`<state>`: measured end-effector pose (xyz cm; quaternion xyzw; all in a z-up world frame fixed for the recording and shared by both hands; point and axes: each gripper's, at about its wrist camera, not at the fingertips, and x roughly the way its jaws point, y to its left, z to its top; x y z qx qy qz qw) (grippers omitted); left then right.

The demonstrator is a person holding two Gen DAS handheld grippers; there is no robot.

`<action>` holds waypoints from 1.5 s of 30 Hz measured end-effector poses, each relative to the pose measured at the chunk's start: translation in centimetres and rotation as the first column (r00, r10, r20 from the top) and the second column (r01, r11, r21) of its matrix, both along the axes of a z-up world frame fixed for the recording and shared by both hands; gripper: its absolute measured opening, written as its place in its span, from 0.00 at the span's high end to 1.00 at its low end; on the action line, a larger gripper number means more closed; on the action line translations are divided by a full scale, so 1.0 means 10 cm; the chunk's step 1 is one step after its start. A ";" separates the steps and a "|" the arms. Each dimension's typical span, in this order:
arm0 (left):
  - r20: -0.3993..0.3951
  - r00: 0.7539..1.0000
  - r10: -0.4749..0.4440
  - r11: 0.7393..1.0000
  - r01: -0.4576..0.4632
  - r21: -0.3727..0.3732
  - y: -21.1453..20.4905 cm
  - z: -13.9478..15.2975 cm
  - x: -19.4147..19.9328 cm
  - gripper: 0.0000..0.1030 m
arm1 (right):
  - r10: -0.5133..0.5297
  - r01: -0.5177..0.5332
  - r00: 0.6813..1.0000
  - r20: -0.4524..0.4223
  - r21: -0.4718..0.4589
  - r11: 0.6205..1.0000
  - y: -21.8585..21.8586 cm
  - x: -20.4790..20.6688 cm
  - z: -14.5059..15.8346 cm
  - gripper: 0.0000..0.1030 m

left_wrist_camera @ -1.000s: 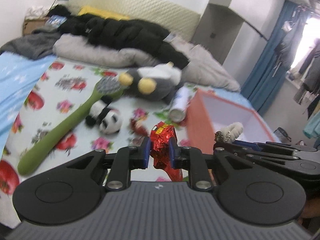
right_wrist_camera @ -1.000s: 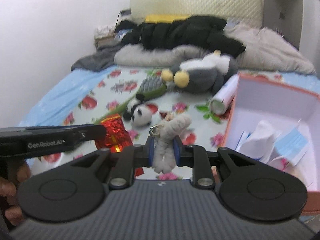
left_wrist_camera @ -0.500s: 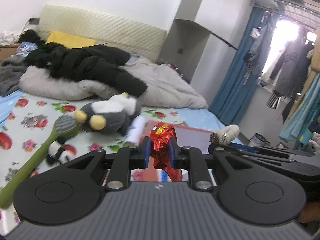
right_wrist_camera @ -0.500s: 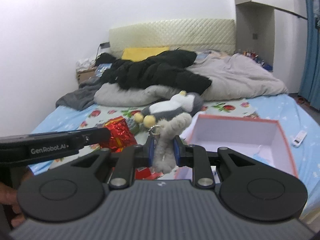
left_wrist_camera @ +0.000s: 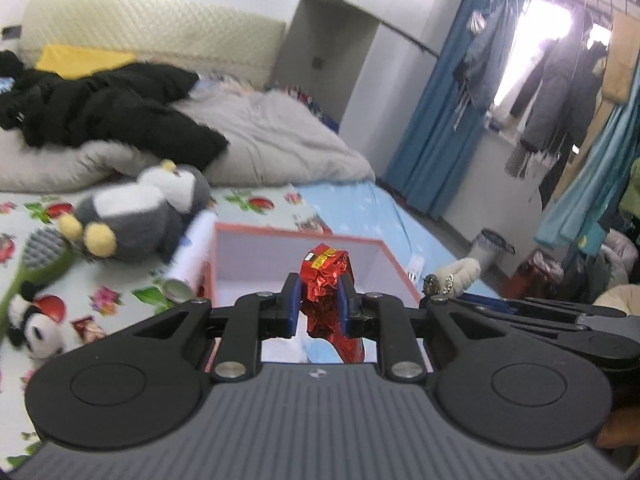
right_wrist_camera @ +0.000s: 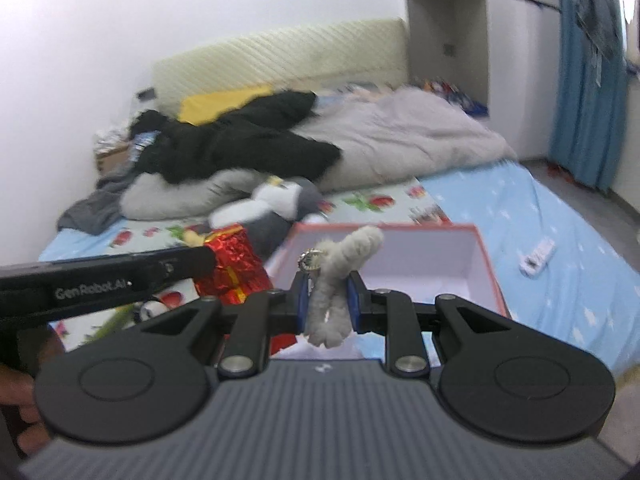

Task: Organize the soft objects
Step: 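Lift and carry the red packet and white ring with both tools over the box, then open both tools to drop the red packet and ring into the box, then withdraw both tools from the box back over the sheet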

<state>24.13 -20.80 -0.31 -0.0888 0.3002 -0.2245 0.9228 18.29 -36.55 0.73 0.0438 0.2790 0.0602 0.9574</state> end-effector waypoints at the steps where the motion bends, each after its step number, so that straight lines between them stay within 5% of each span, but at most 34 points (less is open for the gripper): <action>1: -0.019 1.000 -0.010 1.000 0.010 0.008 -0.07 -0.08 0.09 0.78 | -0.015 0.016 1.000 -0.020 0.004 1.000 -0.07 0.05 -0.06 0.77; 11: -0.216 0.974 -0.068 0.993 0.088 0.082 -0.56 -0.91 0.75 0.78 | -0.108 0.114 0.963 -0.246 0.013 0.993 -0.56 0.47 -0.81 0.76; 23: -0.314 0.947 -0.066 0.981 0.119 0.153 -0.68 -1.46 1.16 0.78 | -0.110 0.136 0.906 -0.410 0.034 0.990 -0.76 0.86 -1.45 0.75; 33: -0.269 0.962 -0.048 0.983 0.094 0.160 -0.55 -1.14 0.95 0.67 | -0.118 0.152 0.909 -0.400 0.055 0.987 -0.76 0.83 -1.35 0.63; 45: -0.093 0.996 -0.008 0.990 0.021 0.142 -0.06 -0.22 0.19 0.62 | -0.082 0.101 0.977 -0.199 0.088 0.991 -0.43 0.36 -0.54 0.63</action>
